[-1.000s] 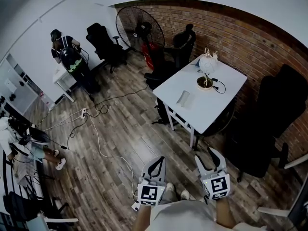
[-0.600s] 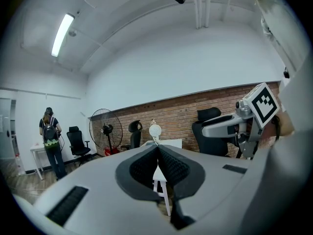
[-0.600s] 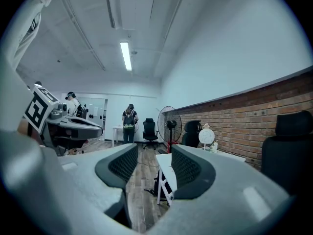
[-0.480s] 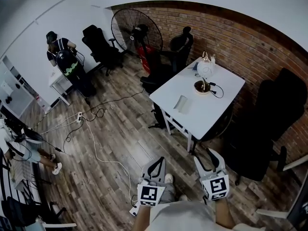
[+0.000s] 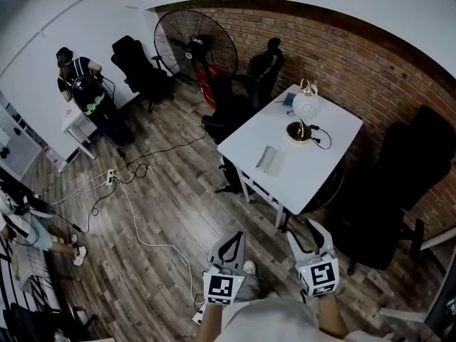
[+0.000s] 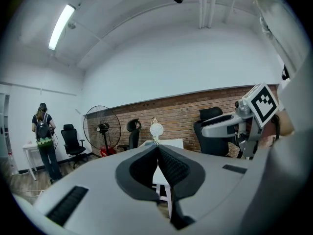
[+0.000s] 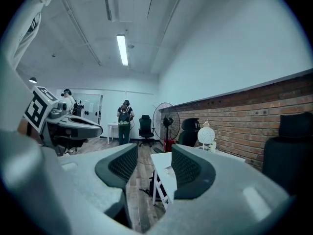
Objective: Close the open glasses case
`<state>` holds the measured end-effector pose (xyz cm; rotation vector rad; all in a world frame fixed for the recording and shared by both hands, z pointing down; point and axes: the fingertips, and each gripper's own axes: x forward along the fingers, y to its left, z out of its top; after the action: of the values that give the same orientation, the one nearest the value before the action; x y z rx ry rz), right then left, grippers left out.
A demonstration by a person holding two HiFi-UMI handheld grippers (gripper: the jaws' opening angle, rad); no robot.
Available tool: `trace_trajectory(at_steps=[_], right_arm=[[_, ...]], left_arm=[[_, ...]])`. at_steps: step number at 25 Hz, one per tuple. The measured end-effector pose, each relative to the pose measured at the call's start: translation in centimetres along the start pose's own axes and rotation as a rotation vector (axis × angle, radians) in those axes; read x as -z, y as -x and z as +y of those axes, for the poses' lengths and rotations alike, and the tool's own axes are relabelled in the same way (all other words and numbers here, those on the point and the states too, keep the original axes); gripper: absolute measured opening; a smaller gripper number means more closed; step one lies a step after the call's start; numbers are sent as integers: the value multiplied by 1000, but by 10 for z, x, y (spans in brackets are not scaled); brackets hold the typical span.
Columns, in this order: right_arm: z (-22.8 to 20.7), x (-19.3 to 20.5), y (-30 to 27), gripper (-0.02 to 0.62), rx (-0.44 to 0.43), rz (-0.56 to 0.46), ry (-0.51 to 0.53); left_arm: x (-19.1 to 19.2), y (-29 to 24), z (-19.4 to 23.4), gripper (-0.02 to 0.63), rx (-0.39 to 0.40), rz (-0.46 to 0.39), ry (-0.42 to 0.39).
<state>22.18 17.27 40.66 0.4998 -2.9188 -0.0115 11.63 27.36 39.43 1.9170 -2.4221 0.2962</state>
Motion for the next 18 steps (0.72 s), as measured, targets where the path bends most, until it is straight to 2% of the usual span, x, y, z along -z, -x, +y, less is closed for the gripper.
trace_trajectory(at_steps=[5, 18], right_arm=[[-1, -5, -30, 218, 11, 9, 2], [-2, -20, -109, 218, 66, 33, 5]], left_arm=[[7, -20, 23, 6, 21, 47, 30], [7, -73, 89, 6, 91, 37, 37]])
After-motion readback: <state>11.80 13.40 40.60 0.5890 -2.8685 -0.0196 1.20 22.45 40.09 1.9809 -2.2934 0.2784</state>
